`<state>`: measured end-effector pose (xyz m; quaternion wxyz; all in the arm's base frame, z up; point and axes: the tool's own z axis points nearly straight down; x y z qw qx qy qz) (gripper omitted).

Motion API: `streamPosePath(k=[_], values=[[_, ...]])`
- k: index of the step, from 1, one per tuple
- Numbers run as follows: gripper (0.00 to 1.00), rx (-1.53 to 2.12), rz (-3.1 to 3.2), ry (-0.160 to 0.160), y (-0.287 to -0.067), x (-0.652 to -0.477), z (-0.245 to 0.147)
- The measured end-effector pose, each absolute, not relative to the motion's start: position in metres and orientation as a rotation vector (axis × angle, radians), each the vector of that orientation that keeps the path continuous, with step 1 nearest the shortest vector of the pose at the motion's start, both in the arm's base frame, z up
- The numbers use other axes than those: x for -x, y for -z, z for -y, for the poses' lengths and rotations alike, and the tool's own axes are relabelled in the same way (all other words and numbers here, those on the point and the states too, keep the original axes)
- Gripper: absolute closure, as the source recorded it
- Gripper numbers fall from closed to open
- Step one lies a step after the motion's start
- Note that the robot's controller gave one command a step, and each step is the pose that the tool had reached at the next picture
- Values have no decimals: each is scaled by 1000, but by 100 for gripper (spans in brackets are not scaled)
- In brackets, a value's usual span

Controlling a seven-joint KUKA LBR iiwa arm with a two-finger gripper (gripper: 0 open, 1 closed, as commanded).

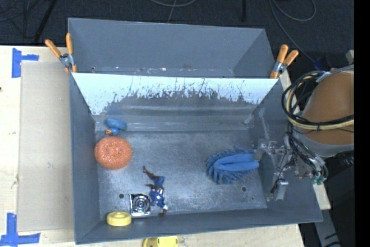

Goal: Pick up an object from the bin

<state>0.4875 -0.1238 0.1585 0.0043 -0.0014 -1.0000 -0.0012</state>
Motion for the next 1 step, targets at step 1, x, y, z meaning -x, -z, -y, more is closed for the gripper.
streamPosePath(k=[1], values=[[0, -2, 3140, 1, -163, -489, 124]])
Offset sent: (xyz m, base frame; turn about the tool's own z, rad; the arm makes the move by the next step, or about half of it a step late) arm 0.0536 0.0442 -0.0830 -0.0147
